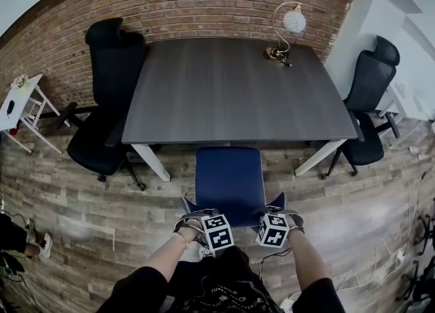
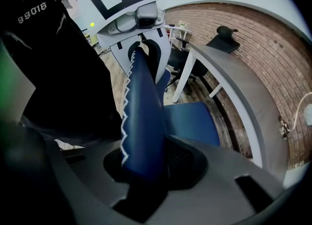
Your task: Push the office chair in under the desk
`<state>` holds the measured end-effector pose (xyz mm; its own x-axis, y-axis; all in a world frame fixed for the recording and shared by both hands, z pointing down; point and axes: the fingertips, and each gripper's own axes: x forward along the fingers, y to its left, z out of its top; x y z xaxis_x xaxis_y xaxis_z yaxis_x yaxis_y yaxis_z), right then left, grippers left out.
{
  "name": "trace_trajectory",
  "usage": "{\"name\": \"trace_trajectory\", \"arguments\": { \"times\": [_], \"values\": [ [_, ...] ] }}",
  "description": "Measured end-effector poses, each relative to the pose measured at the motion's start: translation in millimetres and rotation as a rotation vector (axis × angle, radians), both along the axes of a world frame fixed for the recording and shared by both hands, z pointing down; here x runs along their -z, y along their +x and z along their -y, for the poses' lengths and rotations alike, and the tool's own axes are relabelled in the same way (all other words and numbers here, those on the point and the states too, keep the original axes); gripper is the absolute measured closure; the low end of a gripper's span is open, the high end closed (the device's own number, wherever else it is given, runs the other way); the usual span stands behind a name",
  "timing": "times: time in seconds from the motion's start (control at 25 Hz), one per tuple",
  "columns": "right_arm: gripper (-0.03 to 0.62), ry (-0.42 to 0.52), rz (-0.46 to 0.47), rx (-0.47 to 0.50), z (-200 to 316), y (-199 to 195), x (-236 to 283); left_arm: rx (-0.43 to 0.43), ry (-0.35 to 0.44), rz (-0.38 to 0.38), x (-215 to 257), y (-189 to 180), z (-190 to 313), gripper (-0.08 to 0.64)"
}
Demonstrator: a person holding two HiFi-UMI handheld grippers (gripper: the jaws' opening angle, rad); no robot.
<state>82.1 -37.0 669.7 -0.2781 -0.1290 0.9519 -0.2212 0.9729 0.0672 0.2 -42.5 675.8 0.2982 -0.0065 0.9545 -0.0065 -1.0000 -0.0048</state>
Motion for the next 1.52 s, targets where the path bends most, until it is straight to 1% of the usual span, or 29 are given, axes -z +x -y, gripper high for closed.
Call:
{"name": "trace_trajectory", "arguments": {
  "times": [0.24, 0.96, 1.32, 1.52],
  "values": [
    [0.486, 0.006, 0.006, -0.002, 2.6, 1.0, -0.1, -0.012, -0.004, 0.001, 0.0, 1.1, 1.9, 0.454],
    [0.487, -0.001, 0.004, 0.006, 26.5, 14.2, 0.5, 0.014, -0.008, 0.002, 0.4, 14.1, 24.8, 0.454],
    [0.488, 0.007, 0.003, 0.016, 40.0, 11.3, -0.4, 0.017, -0.007, 0.008, -0.5, 11.2, 39.0, 0.456],
    [0.488, 0.009, -0.001, 0.017, 49.7, 18.8, 0.9, 0.024, -0.006, 0.012, 0.5, 17.8, 47.4, 0.456]
  ]
}}
